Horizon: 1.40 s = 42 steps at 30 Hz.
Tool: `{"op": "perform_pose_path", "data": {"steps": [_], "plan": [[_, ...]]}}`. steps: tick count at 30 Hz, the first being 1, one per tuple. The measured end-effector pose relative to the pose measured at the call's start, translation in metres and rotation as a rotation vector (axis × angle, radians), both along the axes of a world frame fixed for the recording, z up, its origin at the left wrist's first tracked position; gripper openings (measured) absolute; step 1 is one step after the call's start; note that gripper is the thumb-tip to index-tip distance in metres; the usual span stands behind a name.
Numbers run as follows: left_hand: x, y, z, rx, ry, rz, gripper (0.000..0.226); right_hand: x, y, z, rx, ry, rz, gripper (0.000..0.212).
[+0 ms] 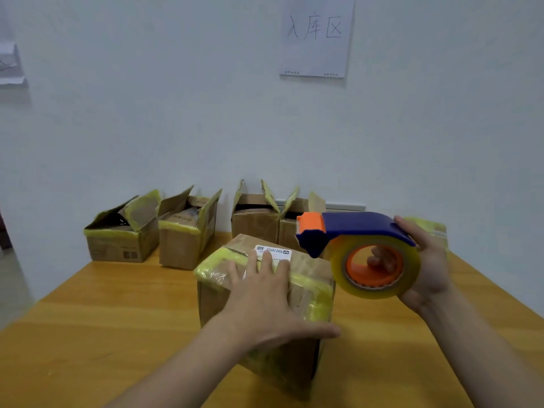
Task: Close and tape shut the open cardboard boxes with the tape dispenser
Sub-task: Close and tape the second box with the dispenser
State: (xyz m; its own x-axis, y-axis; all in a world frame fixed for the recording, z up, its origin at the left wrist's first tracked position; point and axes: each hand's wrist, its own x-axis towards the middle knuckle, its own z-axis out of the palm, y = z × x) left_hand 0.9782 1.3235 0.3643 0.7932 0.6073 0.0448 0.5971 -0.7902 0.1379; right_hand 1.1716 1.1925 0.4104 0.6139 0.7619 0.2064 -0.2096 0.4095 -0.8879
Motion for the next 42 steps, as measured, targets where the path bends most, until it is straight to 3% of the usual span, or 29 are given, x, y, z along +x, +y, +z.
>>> {"op": "perform_pose_path", "data": {"steps": [4,10,19,23,25,27,29,33,38,40,42], "plan": [[-0.001,0.013,0.003,-0.008,0.006,-0.17,0.128,0.004,-0.003,-0.004,0.012,0.039,0.023,0.035],[-0.014,0.042,0.013,-0.238,-0.007,-0.447,0.105,0.01,-0.008,-0.005,-0.01,0.029,0.008,0.031],[-0.022,0.062,0.006,-0.327,-0.161,-0.462,0.094,0.007,-0.014,-0.004,-0.034,-0.037,-0.006,0.031],[-0.028,0.065,0.003,-0.346,-0.319,-0.403,0.087,-0.001,-0.017,0.003,-0.033,-0.178,-0.042,0.031],[-0.032,0.061,0.01,-0.41,-0.484,-0.339,0.07,-0.007,-0.02,0.006,0.007,-0.288,-0.026,0.032],[-0.033,0.049,0.022,-0.614,-0.741,-0.224,0.042,-0.012,-0.023,0.007,0.063,-0.397,0.016,0.036],[-0.033,0.033,0.031,-0.924,-0.887,-0.109,0.041,-0.017,-0.025,0.006,0.099,-0.504,0.065,0.038],[-0.033,0.015,0.032,-1.276,-0.936,-0.094,0.043,-0.023,-0.024,0.004,0.139,-0.558,0.118,0.037],[-0.035,0.013,0.024,-1.714,-1.038,-0.146,0.039,-0.027,-0.022,0.004,0.189,-0.449,0.148,0.04],[-0.036,0.013,0.016,-1.854,-1.033,-0.183,0.053,-0.026,-0.02,0.0,0.202,-0.418,0.16,0.041],[-0.035,0.014,0.007,-2.015,-1.028,-0.2,0.075,-0.027,-0.019,-0.002,0.212,-0.397,0.192,0.025]]}}
